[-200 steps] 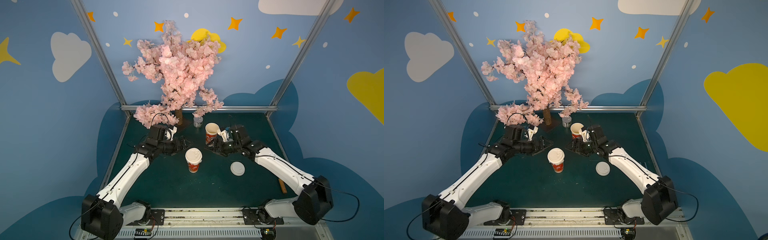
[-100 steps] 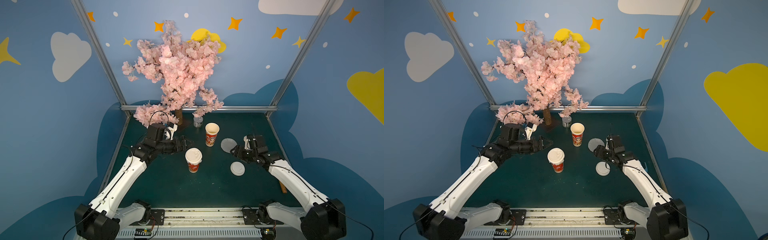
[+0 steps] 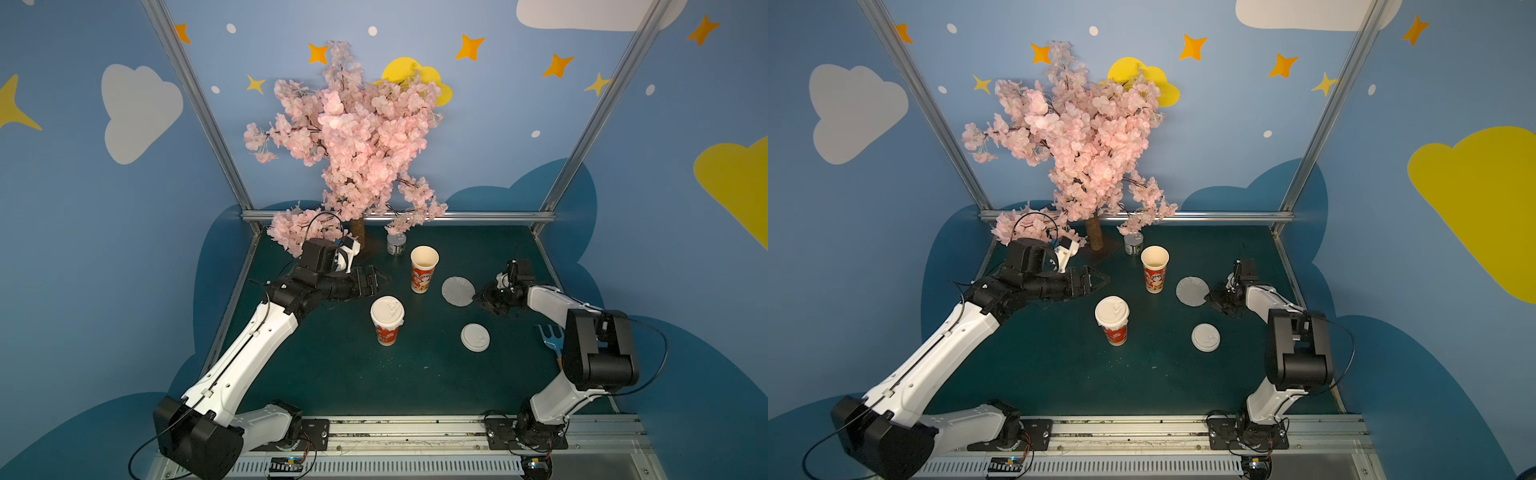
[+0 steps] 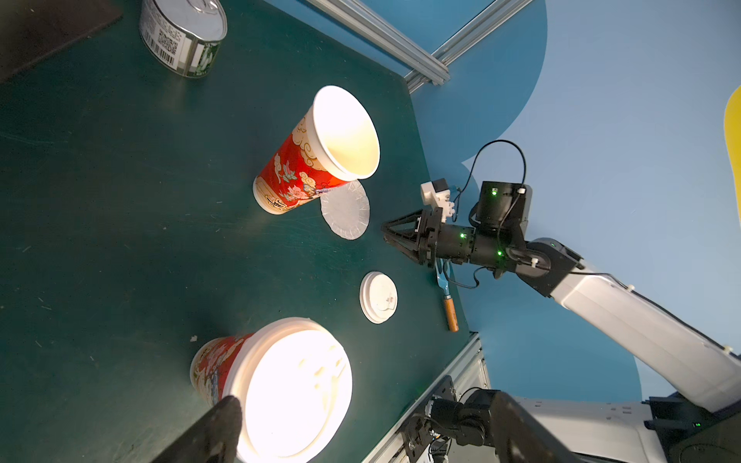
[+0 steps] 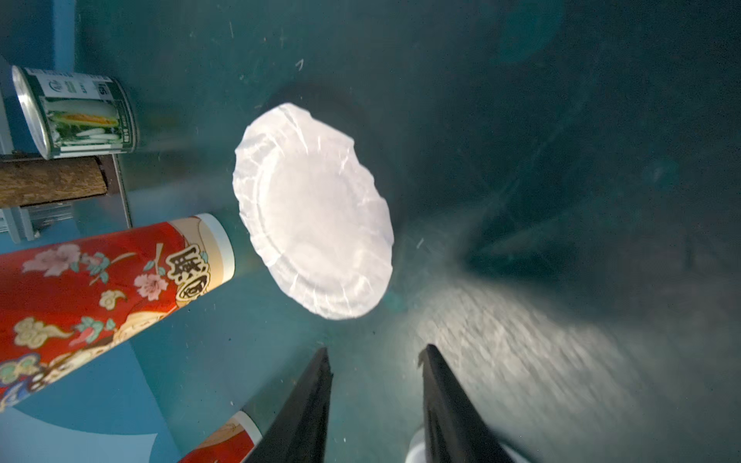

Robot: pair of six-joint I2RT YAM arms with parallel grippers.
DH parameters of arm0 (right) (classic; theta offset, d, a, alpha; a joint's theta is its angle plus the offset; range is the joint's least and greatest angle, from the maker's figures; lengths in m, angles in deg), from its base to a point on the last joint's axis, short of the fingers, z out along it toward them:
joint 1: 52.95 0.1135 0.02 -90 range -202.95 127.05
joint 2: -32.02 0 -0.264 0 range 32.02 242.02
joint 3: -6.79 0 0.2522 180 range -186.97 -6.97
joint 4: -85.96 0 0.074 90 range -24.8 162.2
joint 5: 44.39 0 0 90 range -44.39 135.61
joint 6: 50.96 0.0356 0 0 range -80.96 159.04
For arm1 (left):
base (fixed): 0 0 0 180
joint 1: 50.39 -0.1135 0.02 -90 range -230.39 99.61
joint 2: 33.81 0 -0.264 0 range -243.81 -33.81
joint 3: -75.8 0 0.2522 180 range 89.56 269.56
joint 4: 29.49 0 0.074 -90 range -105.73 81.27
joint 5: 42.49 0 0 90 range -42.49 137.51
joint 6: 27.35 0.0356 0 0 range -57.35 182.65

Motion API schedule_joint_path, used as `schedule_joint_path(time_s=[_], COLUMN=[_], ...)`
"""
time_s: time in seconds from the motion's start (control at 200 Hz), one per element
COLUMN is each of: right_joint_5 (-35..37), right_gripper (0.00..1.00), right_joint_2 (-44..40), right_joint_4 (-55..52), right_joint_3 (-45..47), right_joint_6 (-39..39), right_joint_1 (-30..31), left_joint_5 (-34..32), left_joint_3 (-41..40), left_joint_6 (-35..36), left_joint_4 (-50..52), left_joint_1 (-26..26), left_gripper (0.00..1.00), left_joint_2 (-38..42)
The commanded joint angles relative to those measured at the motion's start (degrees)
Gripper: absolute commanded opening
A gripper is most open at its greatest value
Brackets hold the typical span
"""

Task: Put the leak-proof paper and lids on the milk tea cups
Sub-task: Pick up the leak-proof paper from the center of the board.

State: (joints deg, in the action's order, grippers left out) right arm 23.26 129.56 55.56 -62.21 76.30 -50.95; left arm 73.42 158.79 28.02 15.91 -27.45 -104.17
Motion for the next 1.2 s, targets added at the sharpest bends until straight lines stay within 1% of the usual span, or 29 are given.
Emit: schedule_joint_path(time_s=[0.0, 0.24, 0.29, 0.345, 0.491, 0.586, 0.711, 0.766, 0.826, 0.966, 1.197], right_joint_5=[-3.0, -4.4, -4.5, -4.7, -5.6, -6.1, -6.5, -6.7, -6.7, -7.0, -8.5], right_gripper=[0.39, 0.37, 0.36, 0.33, 0.33, 0.31, 0.23, 0.09, 0.00, 0.00, 0.00], right_joint_2=[2.7, 10.0, 10.9, 11.8, 14.0, 14.8, 15.6, 15.9, 15.7, 13.6, 5.6], right_joint_4=[2.3, 3.3, 3.5, 3.8, 4.4, 4.4, 3.8, 3.5, 3.4, 3.4, 2.8], right_joint_3=[-2.0, -5.6, -6.1, -6.5, -7.5, -8.4, -9.4, -9.8, -9.7, -8.8, -4.9], right_joint_6=[-0.8, -2.0, -2.2, -2.5, -3.2, -3.6, -3.9, -4.2, -4.3, -4.4, -3.9], right_joint_1=[-0.6, -1.5, -1.7, -2.0, -2.8, -3.0, -2.9, -2.9, -2.7, -2.7, -2.6], left_joint_5=[-0.7, -1.4, -1.4, -1.5, -1.6, -1.8, -1.7, -1.7, -1.7, -1.9, -1.7], left_joint_3=[1.7, 2.7, 3.0, 3.3, 3.8, 3.8, 3.7, 3.8, 3.8, 3.5, 2.0], left_joint_6=[1.7, 1.9, 2.0, 2.0, 2.1, 2.0, 1.9, 1.8, 2.0, 2.0, 1.5], left_joint_4=[2.1, 2.6, 2.8, 3.0, 3.3, 3.4, 3.3, 3.3, 3.3, 3.6, 2.4], left_joint_1=[0.2, 0.2, 0.2, 0.1, 0.1, 0.2, 0.1, 0.1, 0.1, 0.1, 0.1], left_gripper=[0.97, 0.97, 0.97, 0.97, 0.97, 0.97, 0.97, 0.97, 0.97, 0.97, 0.97], left_joint_2=[-0.9, -1.8, -2.2, -2.3, -2.6, -2.8, -2.9, -2.9, -2.9, -2.6, -1.8])
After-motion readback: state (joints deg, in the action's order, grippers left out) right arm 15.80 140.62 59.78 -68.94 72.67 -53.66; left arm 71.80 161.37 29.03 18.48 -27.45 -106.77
